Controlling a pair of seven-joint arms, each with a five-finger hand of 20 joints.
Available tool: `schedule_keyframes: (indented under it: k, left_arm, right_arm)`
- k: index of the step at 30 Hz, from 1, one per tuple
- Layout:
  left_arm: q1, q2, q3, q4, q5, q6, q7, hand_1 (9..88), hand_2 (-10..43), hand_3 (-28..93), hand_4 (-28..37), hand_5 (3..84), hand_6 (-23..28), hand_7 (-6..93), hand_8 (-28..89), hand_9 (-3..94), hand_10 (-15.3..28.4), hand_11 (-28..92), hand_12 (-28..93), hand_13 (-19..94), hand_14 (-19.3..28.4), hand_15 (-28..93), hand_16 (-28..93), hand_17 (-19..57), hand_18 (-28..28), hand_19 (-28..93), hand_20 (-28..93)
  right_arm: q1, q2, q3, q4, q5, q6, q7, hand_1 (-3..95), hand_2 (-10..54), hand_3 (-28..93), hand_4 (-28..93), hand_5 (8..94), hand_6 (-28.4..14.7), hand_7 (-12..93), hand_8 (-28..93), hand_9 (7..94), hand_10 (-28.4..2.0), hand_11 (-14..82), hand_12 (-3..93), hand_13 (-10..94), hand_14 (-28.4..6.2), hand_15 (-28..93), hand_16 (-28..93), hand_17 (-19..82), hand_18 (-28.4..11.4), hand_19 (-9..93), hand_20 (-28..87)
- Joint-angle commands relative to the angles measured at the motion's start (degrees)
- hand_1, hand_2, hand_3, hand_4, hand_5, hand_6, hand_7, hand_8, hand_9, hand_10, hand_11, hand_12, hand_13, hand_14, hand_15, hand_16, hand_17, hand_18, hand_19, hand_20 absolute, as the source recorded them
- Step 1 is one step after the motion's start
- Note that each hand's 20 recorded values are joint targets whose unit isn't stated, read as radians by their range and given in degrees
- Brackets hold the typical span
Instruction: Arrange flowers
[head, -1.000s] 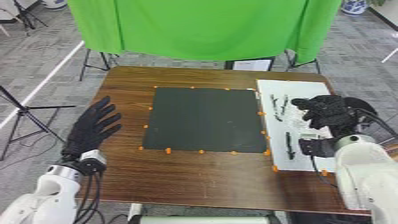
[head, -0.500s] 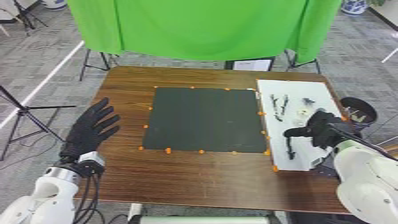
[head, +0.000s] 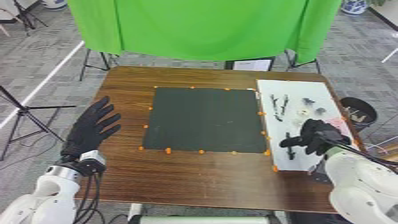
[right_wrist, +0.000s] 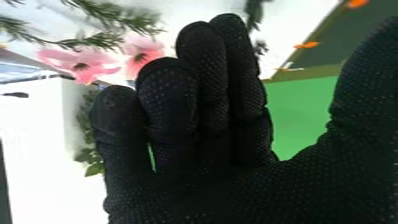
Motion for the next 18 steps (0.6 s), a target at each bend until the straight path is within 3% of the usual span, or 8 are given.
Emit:
schedule_keyframes:
  k: [1,6,18]
  left_arm:
    - [-0.5,-0.06,0.55,0.14,-0.36,0.12,-0.42,29.0,-7.3,69,-28.3,20.8,3.3,22.2,-12,15.7,9.9,23,17,13,13.7,35,-2,-11.2,20.1,41,10]
    - [-1.2,0.25,1.09,0.55,-0.27,-0.62,-0.27,28.9,-7.3,69,-28.3,20.9,3.2,22.3,-12,15.8,10.0,23,17,13,13.7,35,-2,-11.2,20.1,41,10]
    - [-0.9,0.60,1.07,0.42,-0.26,-0.45,-0.44,29.0,-7.3,68,-28.3,20.9,3.2,22.6,-13,15.7,10.0,23,17,13,13.7,35,-2,-11.2,20.0,41,10]
  right_arm:
    - [-0.7,-0.4,-2.0,1.2,-2.5,0.6,2.4,19.7,-9.5,74,-28,69.4,0.9,44,-18,75.2,-12.4,48.4,32.0,70,-10.5,75,25,44,-18.7,93,56]
    - [0.0,-0.8,-4.4,2.6,-4.2,0.9,2.7,20.0,-9.5,73,-28,71.2,1.0,45,-18,76.8,-12.1,49.7,32.2,72,-10.4,76,25,46,-18.4,93,59]
    - [2.8,-1.0,-10.2,6.3,-7.0,2.5,3.3,30.3,-9.5,76,-28,74.7,1.7,46,-18,80.0,-11.1,52.7,33.9,75,-9.0,78,28,50,-17.3,93,63]
